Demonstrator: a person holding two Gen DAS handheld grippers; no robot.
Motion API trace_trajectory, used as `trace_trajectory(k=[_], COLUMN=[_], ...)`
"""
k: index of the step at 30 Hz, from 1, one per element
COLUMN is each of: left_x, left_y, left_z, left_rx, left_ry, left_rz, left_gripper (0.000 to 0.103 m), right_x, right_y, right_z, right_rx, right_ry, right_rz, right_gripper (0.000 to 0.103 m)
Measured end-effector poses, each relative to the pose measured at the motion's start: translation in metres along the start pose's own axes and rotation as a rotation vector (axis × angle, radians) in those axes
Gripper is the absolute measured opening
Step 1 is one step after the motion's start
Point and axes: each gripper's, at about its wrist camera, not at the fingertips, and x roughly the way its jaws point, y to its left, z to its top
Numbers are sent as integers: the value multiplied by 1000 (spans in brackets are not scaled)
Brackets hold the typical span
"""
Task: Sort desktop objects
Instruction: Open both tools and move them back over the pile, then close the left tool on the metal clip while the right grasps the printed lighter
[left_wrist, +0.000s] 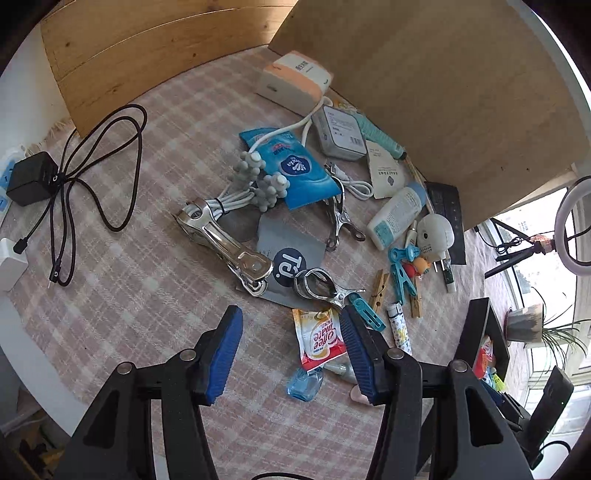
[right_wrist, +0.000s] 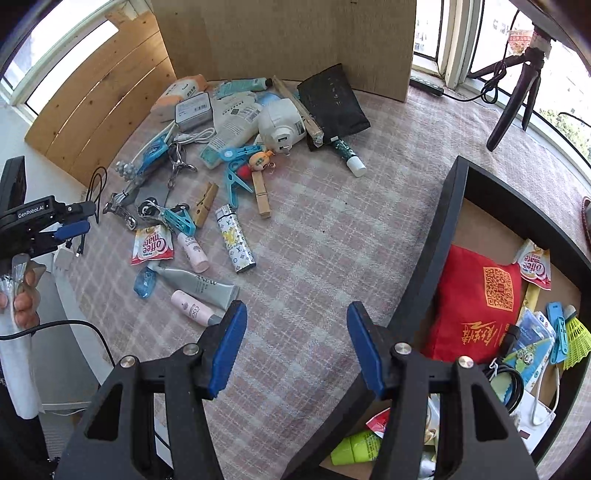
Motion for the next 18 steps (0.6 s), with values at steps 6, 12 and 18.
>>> trace_trajectory(k=[6,12,18], left_x=[11,34,52], left_y=[36,51,53], left_z=[33,43,43], left_rx=[-135,-186,-208], left_ry=[5,50,68], left_rz=[43,53,72], left_gripper=[53,52,51], right_x=[17,36,64], right_y=[23,35,44], right_z=[18,34,50], right_rx=[-28,-58,-92], right_ry=[13,40,86], right_rz=[11,0,-2], right_gripper=[56,56,56])
